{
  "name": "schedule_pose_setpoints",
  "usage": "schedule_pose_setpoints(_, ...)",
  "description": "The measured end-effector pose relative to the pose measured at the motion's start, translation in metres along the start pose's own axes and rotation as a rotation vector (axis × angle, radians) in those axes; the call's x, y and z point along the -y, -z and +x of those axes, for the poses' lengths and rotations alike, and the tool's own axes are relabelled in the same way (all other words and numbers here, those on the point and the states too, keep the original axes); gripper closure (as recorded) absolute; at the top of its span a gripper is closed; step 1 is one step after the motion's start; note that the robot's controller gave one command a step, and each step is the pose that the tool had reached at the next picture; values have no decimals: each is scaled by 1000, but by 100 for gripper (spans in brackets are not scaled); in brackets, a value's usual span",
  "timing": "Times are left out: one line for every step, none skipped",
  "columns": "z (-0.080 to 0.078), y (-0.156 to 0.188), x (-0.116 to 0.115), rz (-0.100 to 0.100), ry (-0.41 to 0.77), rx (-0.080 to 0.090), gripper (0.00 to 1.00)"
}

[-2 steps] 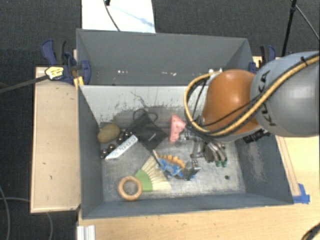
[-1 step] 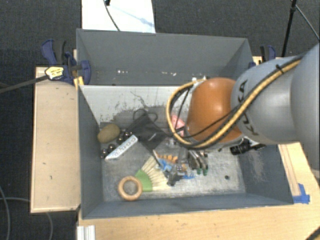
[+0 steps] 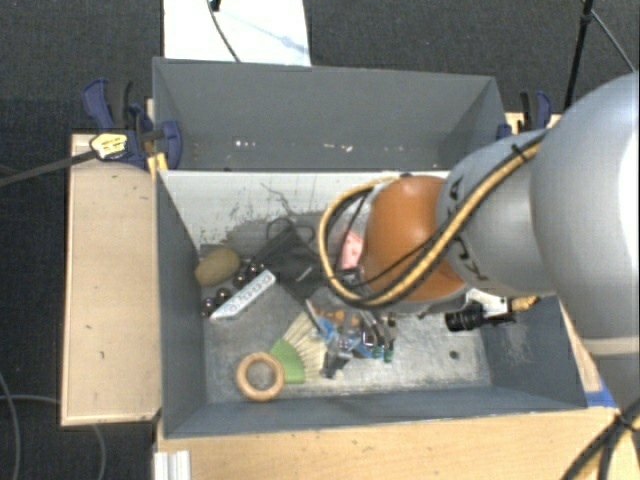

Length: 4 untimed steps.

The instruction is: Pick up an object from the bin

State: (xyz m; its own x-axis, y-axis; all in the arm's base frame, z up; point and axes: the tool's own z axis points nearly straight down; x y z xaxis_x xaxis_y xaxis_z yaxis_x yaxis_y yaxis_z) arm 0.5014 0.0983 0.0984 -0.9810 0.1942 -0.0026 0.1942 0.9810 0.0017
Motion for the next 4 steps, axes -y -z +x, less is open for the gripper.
schedule_pose_setpoints(7, -21, -6, -9, -245, 27, 100)
schedule_pose_setpoints(7, -21, -6, -9, -245, 27, 100)
schedule_pose_setpoints(7, -17, -5, -7, -245, 24, 100)
schedule_pose_setpoints(7, -4, -5, -3, -243, 12, 100)
